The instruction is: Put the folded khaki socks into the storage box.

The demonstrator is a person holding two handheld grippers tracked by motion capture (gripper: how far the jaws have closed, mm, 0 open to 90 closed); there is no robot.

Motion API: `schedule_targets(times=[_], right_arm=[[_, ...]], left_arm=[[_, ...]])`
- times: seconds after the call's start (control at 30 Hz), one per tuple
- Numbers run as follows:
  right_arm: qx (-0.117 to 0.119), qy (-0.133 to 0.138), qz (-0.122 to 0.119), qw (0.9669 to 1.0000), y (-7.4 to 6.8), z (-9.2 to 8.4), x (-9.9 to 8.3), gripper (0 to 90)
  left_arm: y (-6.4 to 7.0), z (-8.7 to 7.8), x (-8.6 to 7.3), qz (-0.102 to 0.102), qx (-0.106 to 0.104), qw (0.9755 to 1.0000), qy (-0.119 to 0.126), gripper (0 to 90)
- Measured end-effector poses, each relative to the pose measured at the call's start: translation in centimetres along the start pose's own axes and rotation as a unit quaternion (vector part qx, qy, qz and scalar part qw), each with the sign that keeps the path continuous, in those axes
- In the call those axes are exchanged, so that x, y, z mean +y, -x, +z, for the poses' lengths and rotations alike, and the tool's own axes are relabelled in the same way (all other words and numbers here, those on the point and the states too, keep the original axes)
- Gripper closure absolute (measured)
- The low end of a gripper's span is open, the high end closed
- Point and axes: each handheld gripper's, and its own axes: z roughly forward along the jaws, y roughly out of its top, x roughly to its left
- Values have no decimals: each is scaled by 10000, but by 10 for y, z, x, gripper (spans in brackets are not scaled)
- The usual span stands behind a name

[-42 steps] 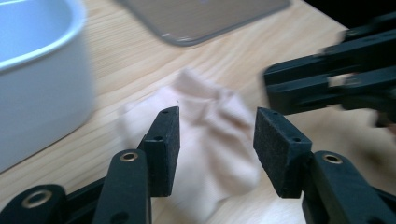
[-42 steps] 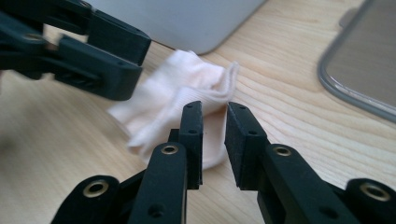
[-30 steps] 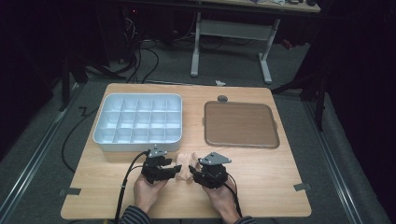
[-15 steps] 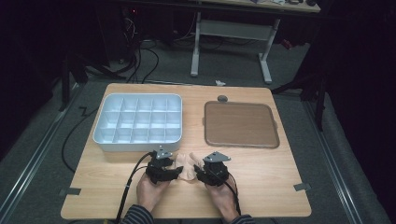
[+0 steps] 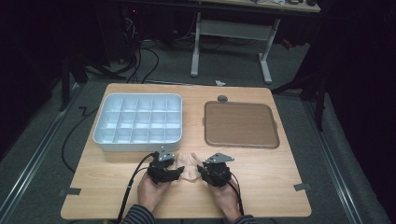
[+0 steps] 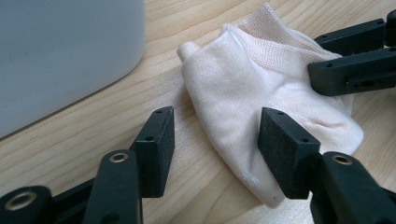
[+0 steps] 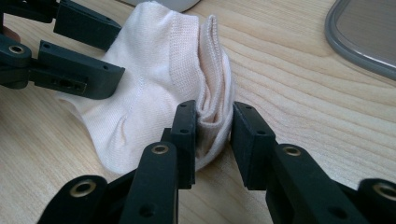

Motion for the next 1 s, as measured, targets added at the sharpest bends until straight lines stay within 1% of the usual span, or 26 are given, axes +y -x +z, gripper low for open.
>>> schedule_targets(times=[0.03, 0.1, 0.17, 0.23, 0.27, 0.33, 0.4, 0.47, 0.53, 0.57, 0.6, 0.73, 0.8, 0.9, 0.97, 1.0], right_arm=[[0, 17, -3, 10000, 0, 0, -1, 705], [-11, 59, -35, 10000, 1, 0, -2, 695], [-11, 62, -29, 10000, 0, 0, -2, 692], [-20, 38, -51, 10000, -1, 0, -2, 696], [-8, 37, -49, 10000, 0, 0, -2, 702], [12, 12, -46, 10000, -1, -1, -2, 720], [-8, 8, -89, 10000, -2, -1, -2, 726], [1, 2, -84, 10000, -2, -1, -2, 727], [-6, -12, -100, 9999, -2, -1, -2, 727], [-4, -9, -107, 9999, -2, -1, -2, 728], [-3, -8, -107, 9999, -2, -1, -2, 729], [-3, -6, -109, 9999, -2, -1, -2, 732], [7, -14, -82, 10000, -2, -1, -2, 729], [32, 1, -54, 10000, -2, -3, -1, 656], [30, 60, 1, 10000, -2, -6, -1, 639], [45, 132, 29, 9999, -2, -9, -1, 638]], left_arm=[[0, 0, -1, 39, 0, 10000, 53, 466], [-1, 0, -4, 36, -20, 9999, 153, 466], [-1, -1, -4, 6, -4, 9999, 153, 464], [-1, -1, -2, -68, -2, 9999, 73, 462], [-2, -1, -1, -114, 32, 9999, 43, 455], [-5, -2, 1, -242, 48, 9996, 155, 452], [-7, -3, 4, -295, 76, 9993, 211, 455], [-9, -3, 9, -302, 164, 9990, 276, 455], [-13, 0, 12, -332, 285, 9988, 229, 462], [-14, 2, 12, -353, 304, 9988, 161, 467], [-16, 6, 12, -381, 334, 9987, 38, 467], [-17, 7, 13, -325, 339, 9989, -54, 472], [-17, 7, 14, -346, 328, 9988, -82, 470], [-19, 4, 14, -368, 265, 9990, -59, 460], [-21, 1, 15, -435, 188, 9989, -15, 459], [-21, -1, 15, -473, 158, 9988, 11, 462]])
